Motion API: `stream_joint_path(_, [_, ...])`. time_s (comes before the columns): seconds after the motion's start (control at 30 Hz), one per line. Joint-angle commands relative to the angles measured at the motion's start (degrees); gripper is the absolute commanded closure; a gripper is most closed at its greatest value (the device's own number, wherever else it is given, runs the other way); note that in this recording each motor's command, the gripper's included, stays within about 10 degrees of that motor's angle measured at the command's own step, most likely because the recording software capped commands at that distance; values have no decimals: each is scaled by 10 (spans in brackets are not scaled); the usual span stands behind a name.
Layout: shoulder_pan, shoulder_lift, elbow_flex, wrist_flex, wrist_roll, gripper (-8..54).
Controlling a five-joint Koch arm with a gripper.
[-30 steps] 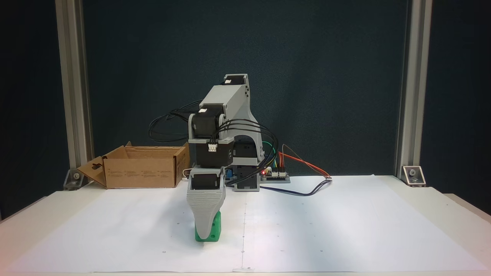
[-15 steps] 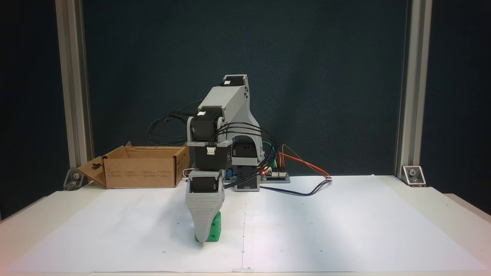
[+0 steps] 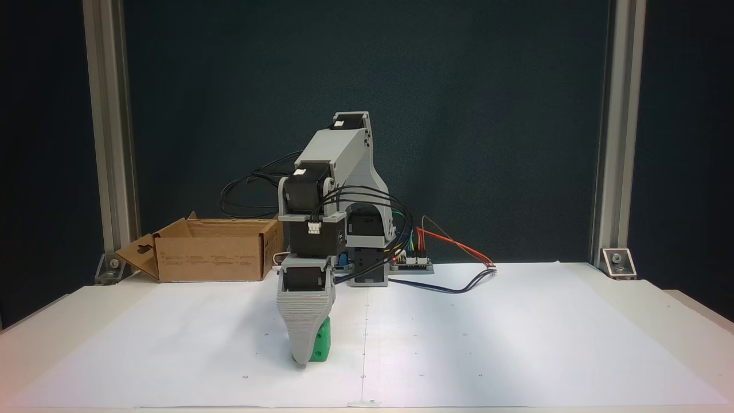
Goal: Grasp a green dice and put it in the bin.
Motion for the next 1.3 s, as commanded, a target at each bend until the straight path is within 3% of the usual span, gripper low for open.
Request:
stream_joint_path(0.0, [-4,5,-12,0,1,77])
stream_joint_path(0.17, [-8,4,-11,-1,3,185])
stream_joint_path(0.3, [-5,5,-8,-1,4,336])
stream_joint_path(0.53, [4,31,-7,9,29,340])
stream_joint_path(1.03, [-2,359,-7,105,48,340])
stream_joint_path(1.27, [52,443,23,123,47,341])
